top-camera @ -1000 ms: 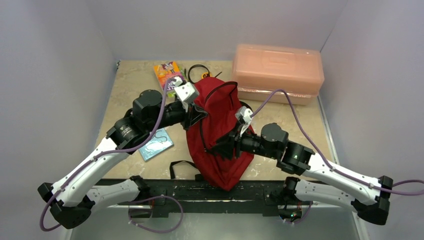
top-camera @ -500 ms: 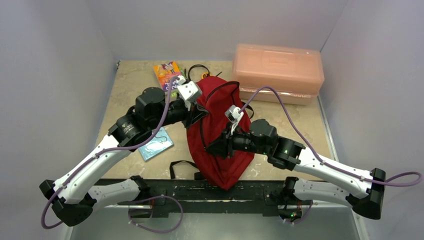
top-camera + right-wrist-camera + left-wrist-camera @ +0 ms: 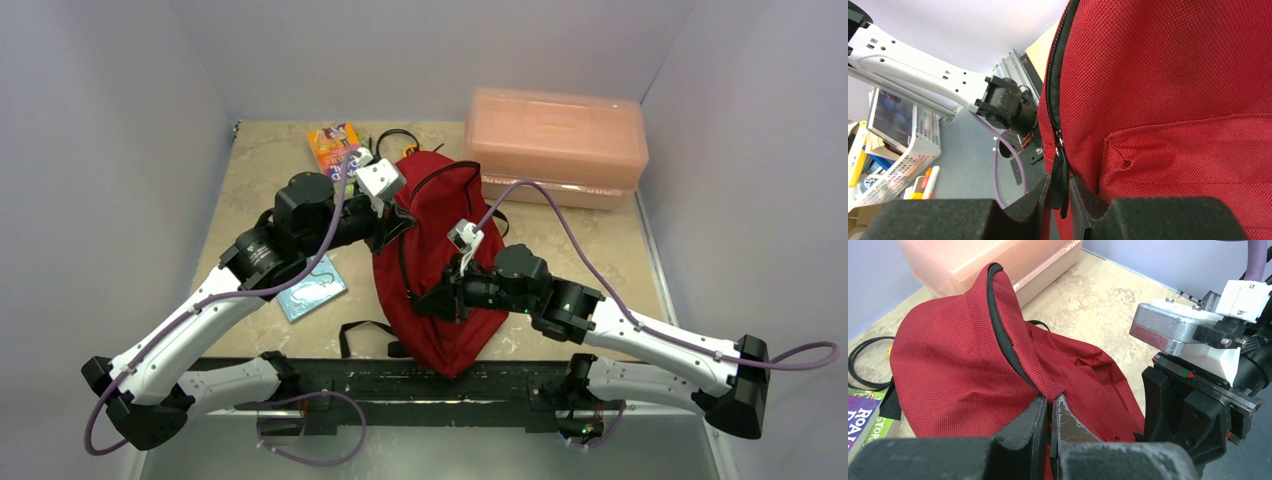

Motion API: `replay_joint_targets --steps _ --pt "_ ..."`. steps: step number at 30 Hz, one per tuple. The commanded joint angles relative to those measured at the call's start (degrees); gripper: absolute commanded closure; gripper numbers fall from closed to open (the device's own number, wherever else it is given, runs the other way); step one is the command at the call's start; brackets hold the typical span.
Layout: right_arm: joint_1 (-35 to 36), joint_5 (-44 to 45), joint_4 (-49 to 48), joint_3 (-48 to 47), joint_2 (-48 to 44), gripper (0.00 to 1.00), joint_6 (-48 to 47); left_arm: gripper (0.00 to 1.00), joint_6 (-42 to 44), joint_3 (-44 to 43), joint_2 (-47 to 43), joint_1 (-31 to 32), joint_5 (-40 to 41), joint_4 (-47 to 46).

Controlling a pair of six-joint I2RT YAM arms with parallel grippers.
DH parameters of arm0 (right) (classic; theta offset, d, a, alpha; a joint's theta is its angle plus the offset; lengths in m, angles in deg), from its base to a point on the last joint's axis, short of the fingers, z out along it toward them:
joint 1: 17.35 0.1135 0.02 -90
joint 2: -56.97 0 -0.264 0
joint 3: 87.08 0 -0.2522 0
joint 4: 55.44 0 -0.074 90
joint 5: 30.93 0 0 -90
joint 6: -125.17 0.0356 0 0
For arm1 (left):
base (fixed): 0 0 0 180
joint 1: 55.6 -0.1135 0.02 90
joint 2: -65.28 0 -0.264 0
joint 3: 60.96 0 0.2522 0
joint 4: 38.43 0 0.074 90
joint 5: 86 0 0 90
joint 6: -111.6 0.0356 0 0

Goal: Pack the student bag
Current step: Adjust the student bag at the center of the board.

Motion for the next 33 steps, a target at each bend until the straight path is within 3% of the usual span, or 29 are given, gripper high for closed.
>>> replay_joint_targets --steps 1,4,10,17,18,22,24,28,33 --pt "0.18 -1.31 -2.35 0.77 -1.14 0.74 1.40 1.00 -0.21 -4.08 -0.34 -0.17 0.73 -6.28" --pt "0.25 -1.21 -3.64 0.94 -0.70 0.75 1.67 1.00 -0.70 -3.83 -0.16 -0.17 0.07 -6.61" --pt "0.22 1.74 -2.19 -1.09 -0.79 0.99 1.38 1.00 -0.80 -3.35 -0.28 -0.17 -0.47 -5.77" --pt "0.21 6.83 1.38 -4.55 -1.99 1.00 0.23 1.00 -1.81 -2.60 -0.58 -0.11 0.87 -2.11" --pt "0.20 8.87 1.51 -5.08 -2.02 1.00 1.13 0.94 -2.77 -3.16 -0.40 -0.14 2.99 -1.21" --pt "-0.12 15.79 -0.06 -7.31 -0.82 1.00 10.02 0.45 -11.00 -8.25 1.32 -0.17 17.55 7.85" --pt "-0.13 15.09 -1.67 -9.66 1.27 1.00 10.73 0.29 -15.50 -9.88 1.11 -0.17 23.79 13.36" --pt "-0.13 15.45 -2.85 -13.38 4.49 1.00 11.47 0.22 -22.34 -7.79 -4.25 -0.14 27.85 20.05" --pt "-0.13 15.75 -5.15 -14.88 7.59 1.00 11.01 0.24 -33.35 5.30 -15.91 -0.17 22.95 16.19"
